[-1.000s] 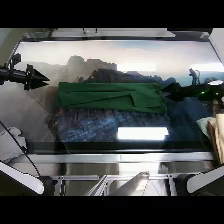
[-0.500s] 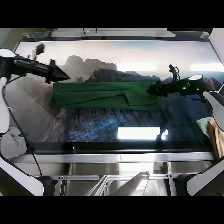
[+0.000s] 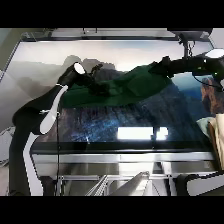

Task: Fold the shirts.

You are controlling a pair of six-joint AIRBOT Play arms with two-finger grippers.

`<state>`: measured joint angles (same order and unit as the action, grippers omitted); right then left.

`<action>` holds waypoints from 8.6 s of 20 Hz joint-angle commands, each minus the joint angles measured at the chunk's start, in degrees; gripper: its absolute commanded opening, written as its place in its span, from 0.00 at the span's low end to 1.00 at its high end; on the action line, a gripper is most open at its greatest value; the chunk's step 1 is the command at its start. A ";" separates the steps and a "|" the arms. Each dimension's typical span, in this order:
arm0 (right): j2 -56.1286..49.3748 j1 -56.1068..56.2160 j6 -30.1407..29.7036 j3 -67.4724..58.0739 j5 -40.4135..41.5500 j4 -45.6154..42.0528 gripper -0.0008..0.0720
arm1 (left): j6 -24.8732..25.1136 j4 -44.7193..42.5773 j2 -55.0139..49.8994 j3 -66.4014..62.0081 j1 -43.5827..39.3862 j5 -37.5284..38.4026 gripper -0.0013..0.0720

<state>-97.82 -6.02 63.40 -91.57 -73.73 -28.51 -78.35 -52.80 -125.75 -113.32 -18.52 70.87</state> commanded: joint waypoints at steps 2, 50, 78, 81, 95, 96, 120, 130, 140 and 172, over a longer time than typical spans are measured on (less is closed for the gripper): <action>2.32 6.99 4.13 -1.95 -0.15 3.87 0.06 | -3.15 4.04 -3.39 -9.42 -1.49 1.70 0.02; -36.54 29.64 5.77 -23.87 20.41 26.99 0.06 | 5.95 20.81 46.23 0.94 32.72 25.09 0.02; -35.76 29.75 12.94 -23.76 16.09 8.90 0.06 | 7.85 20.81 46.18 0.94 32.72 28.09 0.02; -33.16 28.76 13.09 -23.76 13.38 8.81 0.05 | 7.85 20.81 46.18 0.94 32.72 28.17 0.02; 9.07 -14.32 41.24 -23.76 -12.98 -41.38 0.06 | 7.82 20.83 46.18 0.94 32.70 28.17 0.02; 9.07 -17.94 41.48 -23.74 -15.76 -41.38 0.06 | 7.82 20.83 46.18 0.94 32.70 28.17 0.02; 16.63 -37.57 51.63 -23.76 -20.28 -47.04 0.06 | 8.09 20.92 46.18 5.55 32.65 28.09 0.02; 21.38 -42.93 47.74 -23.26 -31.15 -55.98 0.06 | 10.38 21.05 46.18 9.90 32.65 27.82 0.02; 27.26 -44.72 38.56 0.72 -31.78 -75.06 0.06 | 10.40 21.05 46.18 9.90 32.65 28.20 0.02; 58.27 15.87 36.79 42.58 -0.44 -34.73 0.06 | 12.90 20.85 69.64 56.22 20.20 15.67 0.05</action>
<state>-49.95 -7.20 97.23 -59.81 -84.99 -65.69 -65.80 -31.88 -66.04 -76.53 5.43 90.11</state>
